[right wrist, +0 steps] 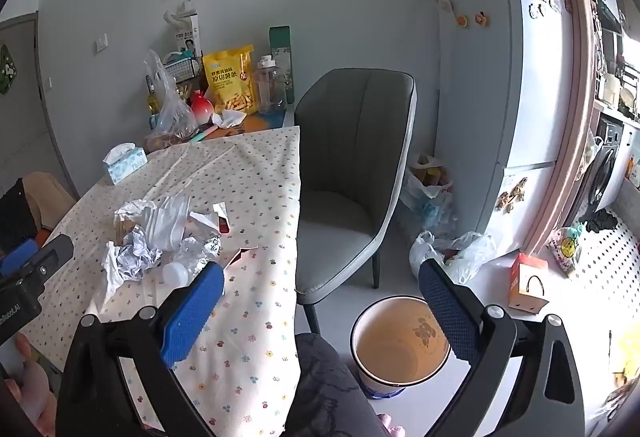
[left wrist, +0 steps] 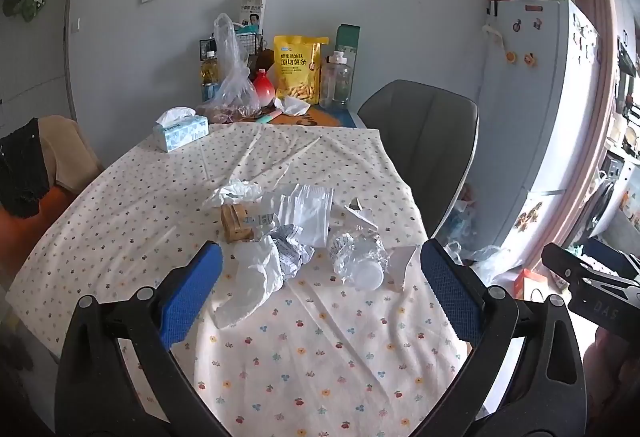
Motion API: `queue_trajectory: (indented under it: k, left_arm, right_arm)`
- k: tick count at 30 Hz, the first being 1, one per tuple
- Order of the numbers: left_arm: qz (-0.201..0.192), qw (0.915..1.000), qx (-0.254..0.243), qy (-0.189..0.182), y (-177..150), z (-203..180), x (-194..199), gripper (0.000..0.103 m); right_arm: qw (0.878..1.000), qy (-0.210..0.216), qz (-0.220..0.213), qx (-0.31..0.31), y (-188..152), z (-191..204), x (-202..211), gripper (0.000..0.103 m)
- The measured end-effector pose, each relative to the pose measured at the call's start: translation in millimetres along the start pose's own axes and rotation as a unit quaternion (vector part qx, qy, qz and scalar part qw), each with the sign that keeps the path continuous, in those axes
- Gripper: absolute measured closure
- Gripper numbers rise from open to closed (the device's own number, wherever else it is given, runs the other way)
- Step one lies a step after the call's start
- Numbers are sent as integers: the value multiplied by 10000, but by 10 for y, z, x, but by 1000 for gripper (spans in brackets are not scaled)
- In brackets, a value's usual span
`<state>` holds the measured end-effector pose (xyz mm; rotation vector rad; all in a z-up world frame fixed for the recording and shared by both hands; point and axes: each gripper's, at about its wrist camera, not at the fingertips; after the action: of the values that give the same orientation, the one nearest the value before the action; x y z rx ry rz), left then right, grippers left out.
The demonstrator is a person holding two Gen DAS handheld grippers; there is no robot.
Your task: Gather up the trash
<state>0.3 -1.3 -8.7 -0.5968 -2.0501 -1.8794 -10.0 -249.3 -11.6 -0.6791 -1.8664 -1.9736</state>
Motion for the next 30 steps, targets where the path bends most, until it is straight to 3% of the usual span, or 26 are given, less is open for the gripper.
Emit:
queue_trajectory:
  k: [30]
  left_arm:
    - [-86, 9999, 116, -24, -10, 72, 75, 5]
  right_arm:
    - [9999, 147, 10, 10, -13, 43, -39, 8]
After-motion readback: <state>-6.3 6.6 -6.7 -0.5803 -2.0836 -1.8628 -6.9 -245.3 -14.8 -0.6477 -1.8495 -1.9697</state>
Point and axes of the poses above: each gripper's, at about its wrist camera, not at the fingertips, and x roughly against the way its jaws point, z to its left, y to its top, and after that the axes turned 5 degrees about -y, right-handed
